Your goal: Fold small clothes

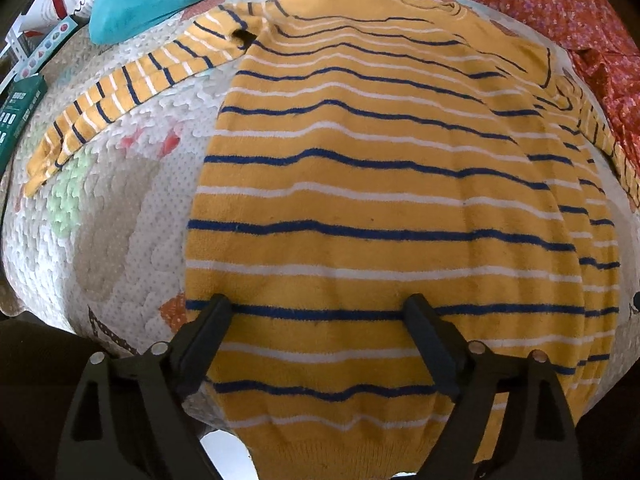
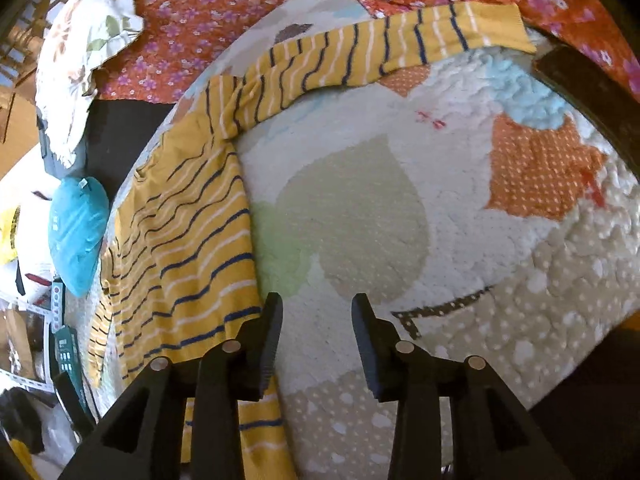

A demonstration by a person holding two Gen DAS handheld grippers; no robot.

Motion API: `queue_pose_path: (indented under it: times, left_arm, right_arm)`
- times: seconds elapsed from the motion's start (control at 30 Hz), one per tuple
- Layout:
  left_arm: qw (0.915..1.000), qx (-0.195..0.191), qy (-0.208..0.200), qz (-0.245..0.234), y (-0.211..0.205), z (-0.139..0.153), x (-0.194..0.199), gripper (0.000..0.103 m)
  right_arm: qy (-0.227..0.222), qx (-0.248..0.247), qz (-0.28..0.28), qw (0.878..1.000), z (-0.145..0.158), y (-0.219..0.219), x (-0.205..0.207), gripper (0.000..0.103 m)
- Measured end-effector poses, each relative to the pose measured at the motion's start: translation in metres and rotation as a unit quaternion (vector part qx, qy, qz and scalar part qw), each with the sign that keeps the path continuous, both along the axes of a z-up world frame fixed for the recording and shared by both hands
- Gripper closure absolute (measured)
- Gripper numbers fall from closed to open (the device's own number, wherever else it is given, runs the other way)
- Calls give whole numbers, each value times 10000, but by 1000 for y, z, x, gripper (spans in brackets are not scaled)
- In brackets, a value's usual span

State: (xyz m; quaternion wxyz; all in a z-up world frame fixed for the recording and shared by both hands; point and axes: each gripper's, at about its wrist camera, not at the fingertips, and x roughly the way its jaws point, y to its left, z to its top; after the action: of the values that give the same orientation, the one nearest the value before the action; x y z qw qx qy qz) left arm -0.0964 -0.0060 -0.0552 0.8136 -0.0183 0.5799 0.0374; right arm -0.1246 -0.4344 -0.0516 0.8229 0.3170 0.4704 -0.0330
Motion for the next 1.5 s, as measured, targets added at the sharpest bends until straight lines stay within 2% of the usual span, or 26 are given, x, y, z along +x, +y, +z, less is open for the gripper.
queue_pose_path:
  times: [0.23, 0.47, 0.8, 1.07, 1.17, 1.2, 1.3, 1.5]
  left_arm:
    - [9997, -144, 131, 131, 13, -4, 4, 4]
    - [9996, -154, 185, 160, 14, -8, 7, 0]
    - [9993, -215, 252, 192, 13, -14, 12, 0]
    - [9990, -270, 300, 207, 18, -16, 17, 0]
    - [9981, -462, 322, 246, 20, -8, 19, 4]
    - [9975, -620, 285, 206, 21, -1, 20, 7]
    - [9968, -786, 154, 80, 18, 16, 23, 7]
    - [9948, -1006, 77, -139, 5, 35, 34, 7]
  right_arm:
    - [161, 67, -175, 9997, -2, -9, -1, 63]
    - [252, 71, -145, 9996, -6, -5, 13, 62]
    - [280, 47, -124, 9995, -12, -3, 29, 60]
    - [198, -63, -346, 9992, -8, -25, 57, 60]
    - [163, -110, -604, 9980, -5, -45, 69, 60]
    - [136, -30, -758, 9970, -4, -54, 72, 60]
    - [9, 344, -1292, 9910, -6, -87, 73, 60]
    - [-383, 901, -2402, 9658, -14, -152, 72, 59]
